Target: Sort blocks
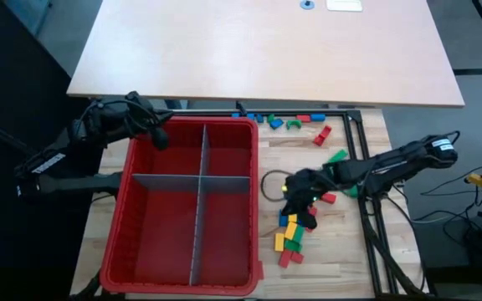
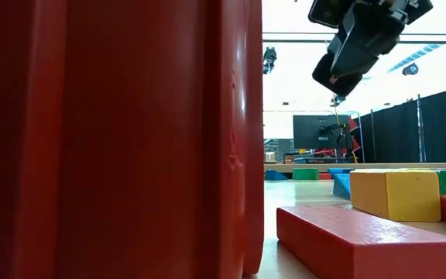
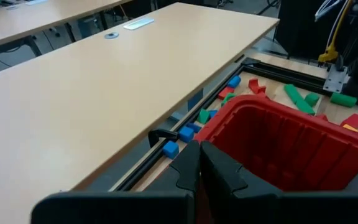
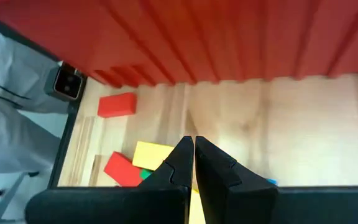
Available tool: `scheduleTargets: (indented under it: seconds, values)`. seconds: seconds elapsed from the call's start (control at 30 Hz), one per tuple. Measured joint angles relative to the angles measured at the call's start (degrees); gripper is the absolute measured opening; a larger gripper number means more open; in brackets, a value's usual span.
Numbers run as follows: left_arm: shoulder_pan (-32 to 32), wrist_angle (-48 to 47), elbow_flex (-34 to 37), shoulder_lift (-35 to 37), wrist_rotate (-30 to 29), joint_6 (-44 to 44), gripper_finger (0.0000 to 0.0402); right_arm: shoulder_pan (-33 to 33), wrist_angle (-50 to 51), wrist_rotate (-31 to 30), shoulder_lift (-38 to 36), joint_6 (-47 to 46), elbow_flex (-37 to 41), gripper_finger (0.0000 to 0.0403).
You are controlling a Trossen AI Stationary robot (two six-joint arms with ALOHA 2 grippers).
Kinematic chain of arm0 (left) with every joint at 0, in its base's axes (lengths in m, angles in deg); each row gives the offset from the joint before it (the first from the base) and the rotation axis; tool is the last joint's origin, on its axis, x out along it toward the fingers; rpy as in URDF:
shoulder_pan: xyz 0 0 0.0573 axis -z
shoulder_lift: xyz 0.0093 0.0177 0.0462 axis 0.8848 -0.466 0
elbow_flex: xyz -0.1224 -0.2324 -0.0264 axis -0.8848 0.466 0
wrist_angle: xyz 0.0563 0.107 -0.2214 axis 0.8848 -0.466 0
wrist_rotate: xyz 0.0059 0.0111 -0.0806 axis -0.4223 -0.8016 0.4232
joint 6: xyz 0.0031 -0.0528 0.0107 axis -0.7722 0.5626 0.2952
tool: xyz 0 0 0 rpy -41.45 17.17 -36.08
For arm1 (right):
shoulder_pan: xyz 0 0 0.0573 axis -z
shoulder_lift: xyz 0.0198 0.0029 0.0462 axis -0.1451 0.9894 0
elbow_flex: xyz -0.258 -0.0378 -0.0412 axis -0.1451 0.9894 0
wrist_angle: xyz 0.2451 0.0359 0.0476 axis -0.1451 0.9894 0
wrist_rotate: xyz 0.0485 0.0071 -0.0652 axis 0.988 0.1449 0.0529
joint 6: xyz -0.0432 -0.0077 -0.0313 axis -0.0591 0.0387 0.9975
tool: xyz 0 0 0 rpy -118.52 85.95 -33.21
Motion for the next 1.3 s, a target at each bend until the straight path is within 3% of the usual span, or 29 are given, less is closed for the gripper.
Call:
scheduleTargets:
  seconds: [0.43, 0.73, 1.1, 1.3]
  values:
    - [0.0, -0.21, 0.01, 0.42, 0.14, 0.65, 0.0, -11.7, -6.56, -8.37, 7.52, -2.45, 0.0, 0.0]
    - [0.0, -0.4, 0.01, 0.41, 0.23, 1.78, 0.0, -18.63, -11.2, -17.85, 9.42, 2.54, 0.0, 0.0]
    - [0.08, -2.59, 0.01, 0.67, 2.09, 1.78, 0.0, -19.1, -26.39, -19.47, 17.62, -0.03, -0.11, 0.0]
    - [0.09, -5.54, 0.01, 1.42, 3.58, 1.41, 0.0, -20.67, -27.19, -19.25, 24.27, -1.18, -5.45, 0.0]
